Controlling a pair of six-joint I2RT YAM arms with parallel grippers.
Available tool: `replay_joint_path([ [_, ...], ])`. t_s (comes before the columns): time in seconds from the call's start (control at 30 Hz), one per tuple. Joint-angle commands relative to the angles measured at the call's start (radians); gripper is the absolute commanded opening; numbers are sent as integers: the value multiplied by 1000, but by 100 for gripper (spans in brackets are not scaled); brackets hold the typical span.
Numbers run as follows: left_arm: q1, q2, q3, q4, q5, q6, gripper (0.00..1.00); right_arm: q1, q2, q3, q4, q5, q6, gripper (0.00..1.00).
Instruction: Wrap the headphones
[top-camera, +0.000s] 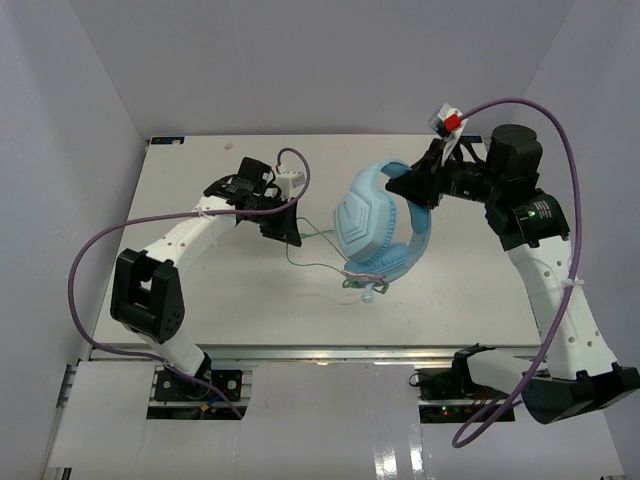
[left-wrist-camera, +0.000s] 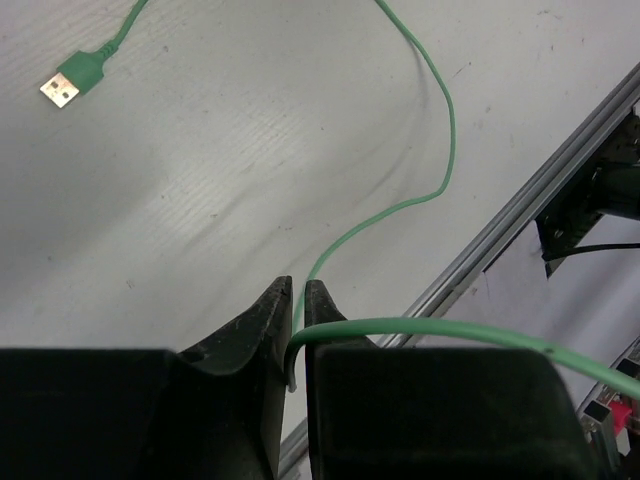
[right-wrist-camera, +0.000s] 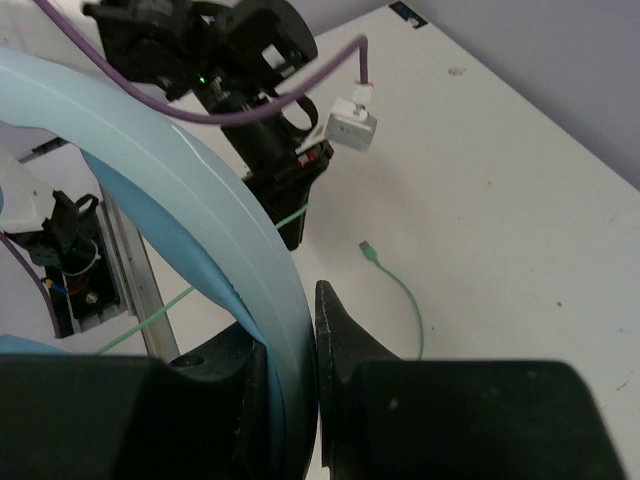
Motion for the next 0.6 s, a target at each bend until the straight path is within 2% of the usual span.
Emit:
replay_joint_path([
  [0.0,1,48,-3,129,88,-24,28,-29,-10,133,46,-116,115,8],
  [0.23,-5,92,-136,394,183,-123,37,-76,17,256,48,-119,147,8],
  [0.57,-83,77,-303,661,129,-170,44,-177,88,406,96,-130,257,8],
])
